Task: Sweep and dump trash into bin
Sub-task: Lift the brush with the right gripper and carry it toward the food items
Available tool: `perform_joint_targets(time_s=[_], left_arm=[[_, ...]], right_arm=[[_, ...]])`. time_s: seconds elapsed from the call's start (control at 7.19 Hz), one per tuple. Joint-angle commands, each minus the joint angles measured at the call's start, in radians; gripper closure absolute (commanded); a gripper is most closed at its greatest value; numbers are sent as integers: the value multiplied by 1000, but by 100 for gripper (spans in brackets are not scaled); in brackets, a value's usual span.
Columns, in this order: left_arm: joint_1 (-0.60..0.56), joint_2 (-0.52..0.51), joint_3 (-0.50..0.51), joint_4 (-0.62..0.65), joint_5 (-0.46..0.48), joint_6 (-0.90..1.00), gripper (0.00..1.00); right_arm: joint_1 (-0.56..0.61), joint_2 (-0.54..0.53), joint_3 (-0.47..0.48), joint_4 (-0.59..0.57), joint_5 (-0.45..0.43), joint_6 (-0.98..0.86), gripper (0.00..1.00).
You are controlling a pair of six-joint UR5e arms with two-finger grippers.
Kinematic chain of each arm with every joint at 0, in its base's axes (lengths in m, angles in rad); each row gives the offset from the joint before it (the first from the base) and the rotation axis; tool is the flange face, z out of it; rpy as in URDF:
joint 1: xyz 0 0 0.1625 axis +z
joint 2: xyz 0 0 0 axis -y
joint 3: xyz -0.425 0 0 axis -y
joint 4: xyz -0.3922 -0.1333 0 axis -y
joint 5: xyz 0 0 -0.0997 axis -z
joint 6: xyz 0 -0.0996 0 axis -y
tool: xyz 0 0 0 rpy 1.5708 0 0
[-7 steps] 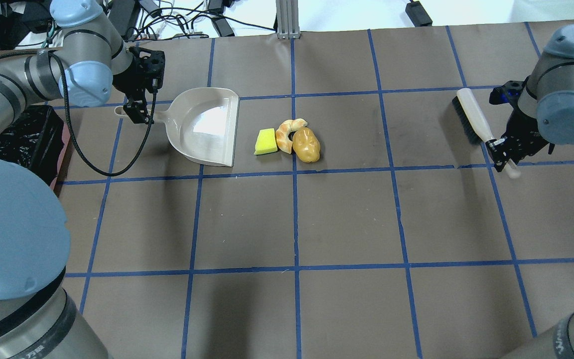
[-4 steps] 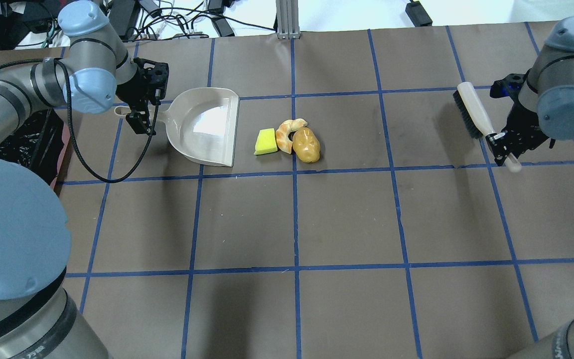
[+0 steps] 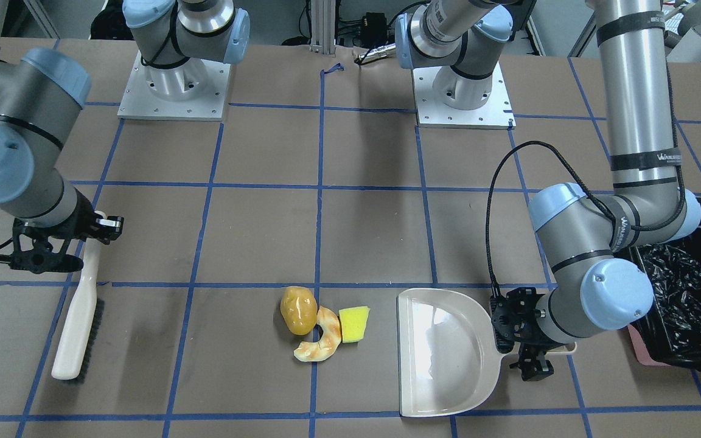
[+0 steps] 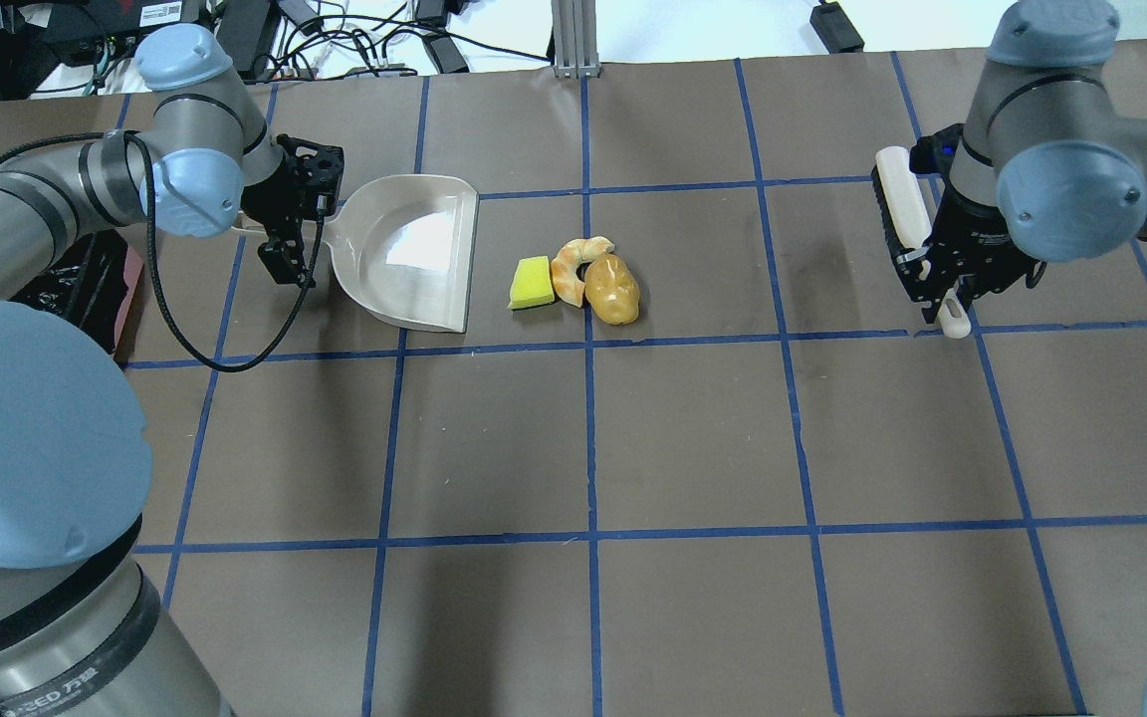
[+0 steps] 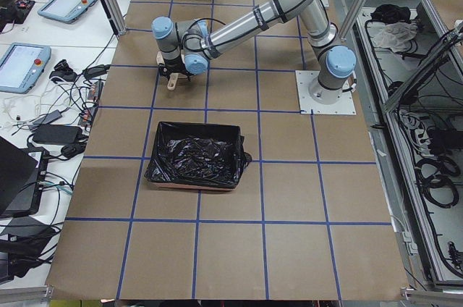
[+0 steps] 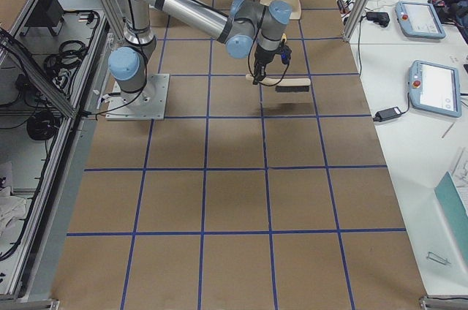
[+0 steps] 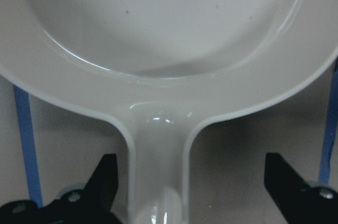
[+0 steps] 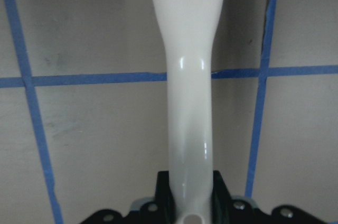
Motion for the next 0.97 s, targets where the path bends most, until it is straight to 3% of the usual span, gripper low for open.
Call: perform_joint_targets(time_s=[0.0, 0.14, 0.28, 0.42, 0.56, 0.83], left_arm=[[-6, -6, -1, 0, -7, -14, 4], [-9, -5, 1, 0, -9, -6, 14], [-10, -3, 2, 2, -7, 4, 35], [-13, 0, 5, 2, -9, 4, 64], [-13, -2, 5, 2, -7, 6, 81], [-7, -3, 7, 3, -10, 21, 100]], right_arm=[[136, -19, -1, 52, 7, 238, 90], [211, -29, 1, 74, 16, 368, 92], [274, -23, 1, 75, 30, 466, 92], [322, -22, 1, 74, 57, 551, 92], [362, -15, 1, 75, 88, 626, 93], [448, 46, -22, 72, 99, 734, 93]])
